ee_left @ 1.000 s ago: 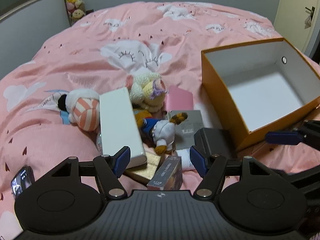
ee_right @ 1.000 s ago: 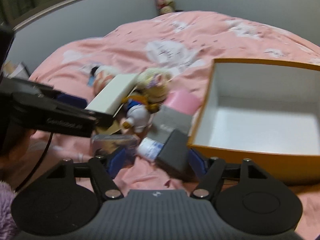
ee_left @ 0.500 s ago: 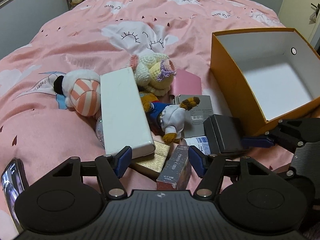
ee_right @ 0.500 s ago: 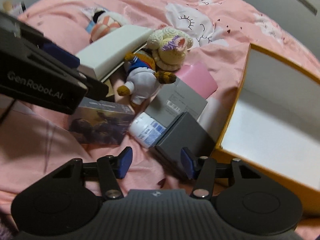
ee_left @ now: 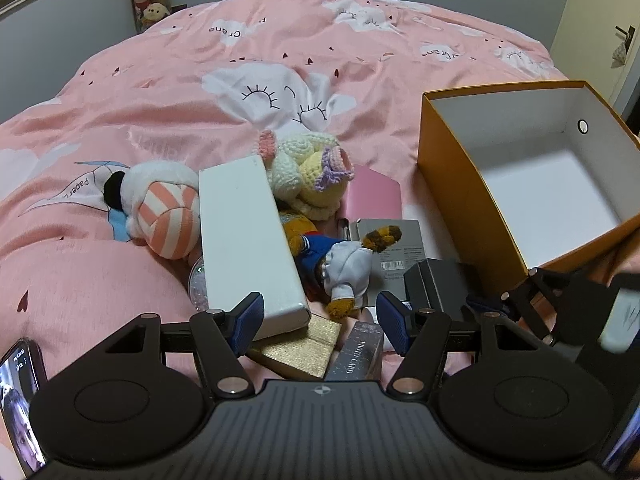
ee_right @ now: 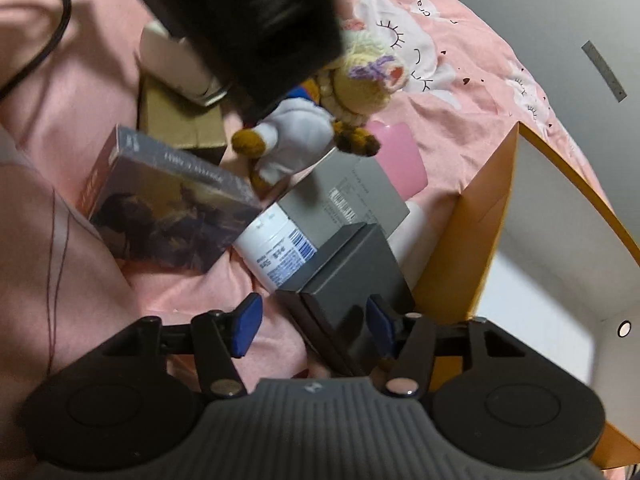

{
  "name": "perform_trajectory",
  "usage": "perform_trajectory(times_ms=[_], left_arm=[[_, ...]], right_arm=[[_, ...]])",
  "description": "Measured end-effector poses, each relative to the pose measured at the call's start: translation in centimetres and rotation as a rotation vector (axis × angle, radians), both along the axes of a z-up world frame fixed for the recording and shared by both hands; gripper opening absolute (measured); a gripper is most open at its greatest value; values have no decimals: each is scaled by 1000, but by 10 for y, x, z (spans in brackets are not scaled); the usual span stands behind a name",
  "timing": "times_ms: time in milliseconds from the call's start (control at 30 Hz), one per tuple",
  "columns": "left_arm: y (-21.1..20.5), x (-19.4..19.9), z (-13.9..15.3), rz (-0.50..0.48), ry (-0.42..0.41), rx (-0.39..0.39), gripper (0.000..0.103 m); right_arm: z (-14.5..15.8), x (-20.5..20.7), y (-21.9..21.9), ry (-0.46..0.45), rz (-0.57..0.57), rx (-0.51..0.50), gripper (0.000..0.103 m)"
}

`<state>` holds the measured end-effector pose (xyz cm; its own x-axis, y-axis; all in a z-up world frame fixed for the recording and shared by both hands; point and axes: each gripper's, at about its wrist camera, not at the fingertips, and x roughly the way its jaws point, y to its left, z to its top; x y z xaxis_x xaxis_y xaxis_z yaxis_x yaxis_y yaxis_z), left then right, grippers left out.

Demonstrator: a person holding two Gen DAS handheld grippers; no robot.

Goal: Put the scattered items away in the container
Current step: 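Reach the right gripper toward the dark grey box beside the shoebox, then grasp the dark grey box with the right gripper and lift it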

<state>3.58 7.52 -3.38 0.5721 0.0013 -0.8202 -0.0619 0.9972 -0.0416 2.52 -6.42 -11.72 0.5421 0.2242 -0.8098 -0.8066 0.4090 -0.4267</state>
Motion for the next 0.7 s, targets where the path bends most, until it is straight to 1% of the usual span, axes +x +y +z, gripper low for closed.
perform_trajectory(times_ms=[133,233,267,300,433,500,600,700], left_arm=[[3,0,0,13,-2,-5,74],[5,-1,0,24,-4,-4,74],[5,-2,0,27,-5,-4,74],[5,-2,1,28,-7,-3,74],[4,-5,2,28,-15,5,74],[2,-7,3,23,-18,9,74],[0,-8,4,18,-22,13,74],[-1,-10,7,14,-33,12,74]], right_arm=[[-14,-5,4,-72,-9,-11,71],[-18,-5,4,-102,-13,-14,71],[-18,-5,3,-108,-17,-13,67],[-16,-4,2,-112,-23,-8,59],[-8,-3,-6,-120,-46,20,50],[-3,-6,-6,-145,-50,37,43],[9,-7,-12,-177,-66,78,38],[27,0,-24,-136,-110,156,37]])
